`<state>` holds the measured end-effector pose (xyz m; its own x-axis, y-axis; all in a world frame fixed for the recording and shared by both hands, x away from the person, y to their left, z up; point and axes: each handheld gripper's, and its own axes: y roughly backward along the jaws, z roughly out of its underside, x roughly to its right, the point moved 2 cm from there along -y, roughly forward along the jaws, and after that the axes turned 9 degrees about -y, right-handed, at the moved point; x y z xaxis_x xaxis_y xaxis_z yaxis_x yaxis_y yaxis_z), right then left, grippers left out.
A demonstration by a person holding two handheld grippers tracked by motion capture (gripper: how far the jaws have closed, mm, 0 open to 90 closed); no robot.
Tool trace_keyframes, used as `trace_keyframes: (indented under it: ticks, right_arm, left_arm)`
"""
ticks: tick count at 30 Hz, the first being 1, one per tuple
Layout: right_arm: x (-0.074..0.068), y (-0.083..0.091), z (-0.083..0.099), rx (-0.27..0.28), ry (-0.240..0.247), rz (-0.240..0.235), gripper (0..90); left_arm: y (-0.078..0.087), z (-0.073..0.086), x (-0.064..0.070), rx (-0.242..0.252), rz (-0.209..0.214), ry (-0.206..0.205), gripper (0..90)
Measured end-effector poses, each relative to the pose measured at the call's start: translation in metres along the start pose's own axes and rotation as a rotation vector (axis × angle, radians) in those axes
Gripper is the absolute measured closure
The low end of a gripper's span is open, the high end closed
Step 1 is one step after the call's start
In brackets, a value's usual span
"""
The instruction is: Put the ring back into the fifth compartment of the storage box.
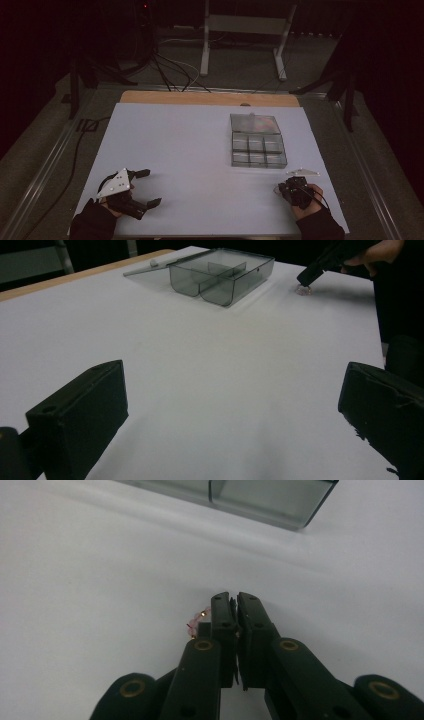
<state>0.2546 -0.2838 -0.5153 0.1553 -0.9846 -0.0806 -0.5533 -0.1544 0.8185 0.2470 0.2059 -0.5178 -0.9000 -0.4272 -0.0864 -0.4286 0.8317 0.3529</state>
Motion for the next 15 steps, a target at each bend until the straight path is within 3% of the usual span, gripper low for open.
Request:
trace_keyframes:
  ticks: [15]
  right_arm:
    - [-0.005, 0.011, -0.005, 0.049, 0.014, -0.006, 87.6]
  left_arm:
    - [0.0, 0.0, 0.0, 0.003, 0.0, -0.002, 0.6]
